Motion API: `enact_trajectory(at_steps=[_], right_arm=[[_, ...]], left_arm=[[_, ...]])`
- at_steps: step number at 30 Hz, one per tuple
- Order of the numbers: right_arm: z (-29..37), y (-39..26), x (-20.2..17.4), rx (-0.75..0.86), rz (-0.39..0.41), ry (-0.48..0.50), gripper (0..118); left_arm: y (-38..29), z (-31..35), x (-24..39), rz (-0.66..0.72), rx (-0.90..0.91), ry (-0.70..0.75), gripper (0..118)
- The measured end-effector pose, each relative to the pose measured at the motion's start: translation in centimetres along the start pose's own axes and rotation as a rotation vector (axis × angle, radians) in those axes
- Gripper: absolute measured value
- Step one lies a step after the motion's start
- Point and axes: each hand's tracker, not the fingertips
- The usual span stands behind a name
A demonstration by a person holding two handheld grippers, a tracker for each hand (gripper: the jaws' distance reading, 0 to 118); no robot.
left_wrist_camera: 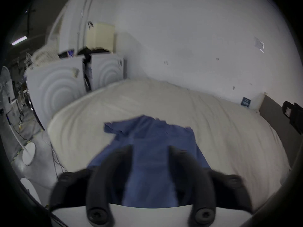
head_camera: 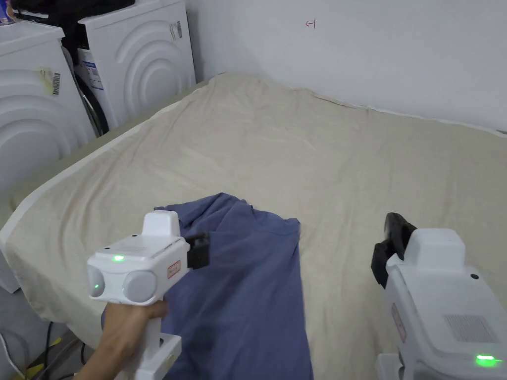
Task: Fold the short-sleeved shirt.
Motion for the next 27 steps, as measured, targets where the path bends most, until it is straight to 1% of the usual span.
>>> enact_trajectory(at_steps=[1, 2, 3, 5, 8, 9, 11, 12, 13, 14, 15, 16, 17, 18, 19, 21, 22, 23, 25, 27], right_arm=[[0.0, -0.1, 0.5, -0.006, 0.003, -0.016, 2], [-0.1, -0.3, 1.0, -0.01, 0.004, -0.029, 2], [0.1, -0.4, 1.4, -0.016, 0.003, -0.042, 2], [0.0, -0.8, 2.4, -0.031, 0.004, -0.067, 2], [0.3, -1.4, 3.7, -0.055, 0.001, -0.105, 2], [0.3, -1.7, 4.2, -0.063, -0.001, -0.117, 2], [0.5, -2.3, 5.1, -0.082, 0.0, -0.145, 2], [0.5, -2.6, 5.6, -0.093, -0.002, -0.154, 2], [0.6, -2.9, 6.0, -0.106, -0.005, -0.161, 2], [0.6, -3.1, 6.5, -0.118, -0.01, -0.167, 2], [0.7, -3.4, 6.7, -0.126, -0.013, -0.173, 2], [0.9, -3.5, 7.0, -0.132, -0.013, -0.179, 2], [1.0, -3.7, 7.3, -0.136, -0.013, -0.188, 2], [1.1, -3.8, 7.6, -0.138, -0.015, -0.196, 2], [1.2, -3.9, 7.9, -0.141, -0.02, -0.198, 2], [1.5, -3.8, 8.5, -0.144, -0.033, -0.203, 2], [1.8, -3.7, 8.7, -0.14, -0.041, -0.21, 2], [2.2, -3.7, 8.9, -0.133, -0.047, -0.212, 2], [3.0, -3.4, 9.3, -0.117, -0.054, -0.221, 2], [3.8, -3.2, 9.9, -0.104, -0.055, -0.227, 2]], left_arm=[[0.0, -1.0, 0.5, 0.007, -0.044, -0.018, 104], [0.1, -2.4, 1.0, 0.012, -0.109, -0.025, 115], [0.0, -3.7, 1.5, 0.005, -0.152, -0.025, 118], [-0.8, -6.5, 2.5, -0.008, -0.181, -0.013, 116], [-1.8, -10.6, 3.9, -0.06, -0.289, 0.015, 115], [-2.2, -10.7, 4.5, -0.057, -0.322, 0.025, 111], [-3.2, -12.5, 5.1, -0.055, -0.366, 0.005, 92], [-3.8, -13.6, 5.3, -0.059, -0.382, 0.004, 85], [-4.5, -13.5, 5.9, -0.068, -0.421, 0.015, 82], [-5.1, -14.0, 6.3, -0.068, -0.465, 0.035, 82], [-5.4, -13.8, 6.6, -0.079, -0.397, 0.048, 80], [-4.9, -12.8, 7.0, -0.085, -0.371, 0.057, 80], [-5.2, -13.0, 6.7, -0.081, -0.39, 0.048, 75], [-5.2, -12.7, 6.9, -0.088, -0.38, 0.021, 63], [-5.2, -12.5, 7.2, -0.101, -0.375, 0.022, 44], [-5.5, -13.3, 6.9, -0.156, -0.367, 0.06, 12], [-5.5, -13.3, 6.6, -0.143, -0.371, 0.047, 7], [-5.2, -12.9, 6.5, -0.127, -0.364, 0.042, 6], [-4.6, -11.2, 6.4, -0.054, -0.32, 0.013, 5], [-3.4, -9.0, 6.7, -0.043, -0.245, -0.023, 5]])
